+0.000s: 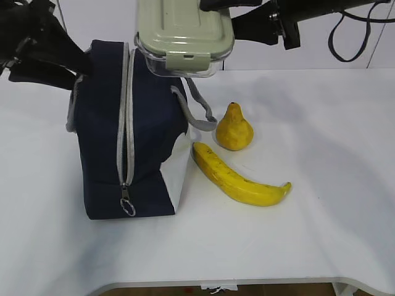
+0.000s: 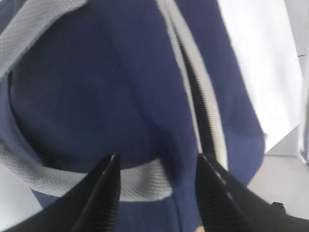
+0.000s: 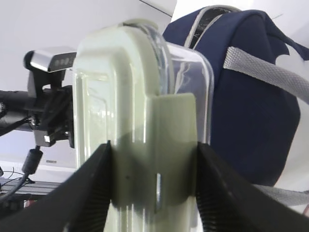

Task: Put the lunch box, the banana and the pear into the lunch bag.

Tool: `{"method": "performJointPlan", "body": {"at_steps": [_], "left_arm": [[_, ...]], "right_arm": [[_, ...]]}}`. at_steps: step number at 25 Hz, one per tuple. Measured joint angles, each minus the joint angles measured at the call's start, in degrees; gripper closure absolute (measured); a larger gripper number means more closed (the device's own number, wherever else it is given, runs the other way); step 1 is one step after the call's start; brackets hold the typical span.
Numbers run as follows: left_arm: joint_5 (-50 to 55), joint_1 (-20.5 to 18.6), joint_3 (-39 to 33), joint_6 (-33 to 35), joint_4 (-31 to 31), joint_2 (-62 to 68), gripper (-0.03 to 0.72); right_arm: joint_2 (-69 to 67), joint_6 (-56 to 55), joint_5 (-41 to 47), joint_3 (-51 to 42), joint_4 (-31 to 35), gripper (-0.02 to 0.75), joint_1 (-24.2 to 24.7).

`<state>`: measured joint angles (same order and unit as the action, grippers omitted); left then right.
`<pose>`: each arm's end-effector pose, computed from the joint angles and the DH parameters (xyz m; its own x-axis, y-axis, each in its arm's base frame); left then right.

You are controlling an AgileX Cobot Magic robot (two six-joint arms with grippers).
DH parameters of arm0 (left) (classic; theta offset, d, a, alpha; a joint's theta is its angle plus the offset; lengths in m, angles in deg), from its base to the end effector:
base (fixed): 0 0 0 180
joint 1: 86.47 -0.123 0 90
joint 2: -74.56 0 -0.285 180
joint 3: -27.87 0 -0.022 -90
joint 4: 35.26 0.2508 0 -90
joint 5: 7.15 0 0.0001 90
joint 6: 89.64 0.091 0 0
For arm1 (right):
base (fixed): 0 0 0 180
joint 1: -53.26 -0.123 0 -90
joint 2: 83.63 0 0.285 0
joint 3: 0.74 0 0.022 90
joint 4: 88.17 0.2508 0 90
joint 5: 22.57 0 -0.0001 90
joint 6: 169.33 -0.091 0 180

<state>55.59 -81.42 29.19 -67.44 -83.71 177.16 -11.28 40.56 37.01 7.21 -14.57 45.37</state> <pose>0.3361 -0.0905 0.3129 -0.9198 0.0143 -0.3922 0.2809 0.7217 -0.6326 0.3650 0.1266 0.3444 -0.8689 0.1627 -0.4674 -0.3595 0.4417 0.8220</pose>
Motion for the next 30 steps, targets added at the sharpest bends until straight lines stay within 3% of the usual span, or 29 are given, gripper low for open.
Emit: {"method": "performJointPlan", "body": {"at_steps": [6, 8, 11, 13, 24, 30], "left_arm": [[0.9, 0.1, 0.1, 0.7, -0.1, 2.9, 0.318], [1.2, 0.1, 0.1, 1.0, -0.1, 3.4, 0.384], [2.3, 0.2, 0.1, 2.3, -0.1, 3.5, 0.592], [3.4, 0.2, 0.2, 3.0, 0.0, 3.5, 0.659], [5.6, 0.2, 0.2, 3.9, 0.1, 3.5, 0.673], [5.7, 0.2, 0.2, 4.7, 0.2, 2.9, 0.673]], "right_arm": [[-1.6, 0.0, -0.5, 0.1, 1.7, 0.353, -2.0], [-2.4, 0.0, -0.8, 0.1, 2.4, 0.353, -3.2], [-3.3, 0.0, -0.8, 0.1, 3.5, 0.353, -4.5], [-3.8, 0.0, -0.6, 0.1, 4.4, 0.353, -5.1], [-7.8, 1.1, -3.7, 0.1, 5.3, 0.353, -7.8], [-9.0, 1.4, -11.5, 0.1, -5.8, 0.362, -6.4]]}}
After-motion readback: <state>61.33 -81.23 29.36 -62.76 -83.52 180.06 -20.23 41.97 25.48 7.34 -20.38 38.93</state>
